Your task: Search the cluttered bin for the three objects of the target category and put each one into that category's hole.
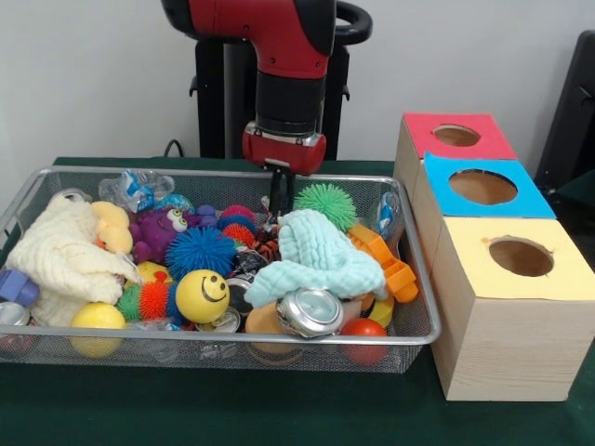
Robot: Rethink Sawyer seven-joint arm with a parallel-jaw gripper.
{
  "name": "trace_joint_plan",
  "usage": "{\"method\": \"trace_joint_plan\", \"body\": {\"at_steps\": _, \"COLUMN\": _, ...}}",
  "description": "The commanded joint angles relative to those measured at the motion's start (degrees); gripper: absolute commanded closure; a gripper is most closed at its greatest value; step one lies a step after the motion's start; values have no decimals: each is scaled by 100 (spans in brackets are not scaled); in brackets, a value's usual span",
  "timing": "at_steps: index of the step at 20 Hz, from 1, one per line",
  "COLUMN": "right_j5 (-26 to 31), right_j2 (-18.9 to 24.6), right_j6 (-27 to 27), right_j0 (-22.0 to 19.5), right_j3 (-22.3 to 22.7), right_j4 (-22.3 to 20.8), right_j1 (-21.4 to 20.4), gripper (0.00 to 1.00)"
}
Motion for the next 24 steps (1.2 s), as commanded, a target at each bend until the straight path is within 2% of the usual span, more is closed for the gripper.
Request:
{"method": "trace_joint_plan", "body": {"at_steps": 1, "right_j5": 678, "right_j2": 453, "right_j6": 628, "right_j0": -216, "right_j3": 24, "right_j4": 405, "right_j1": -666, "gripper": 100}}
{"method": "trace_joint_plan", "body": {"at_steps": 16, "right_j5": 1523, "right_j2": 571, "right_j6": 635, "right_j0": -128, "right_j3": 258, "right_j4": 959, "right_j1": -1504, "gripper": 100}}
{"method": "trace_joint_plan", "body": {"at_steps": 24, "right_j5": 2357, "right_j2": 411, "right_j6": 678, "right_j0": 72, "right_j3": -95, "right_j4": 1487, "right_j1": -1719, "gripper": 100}}
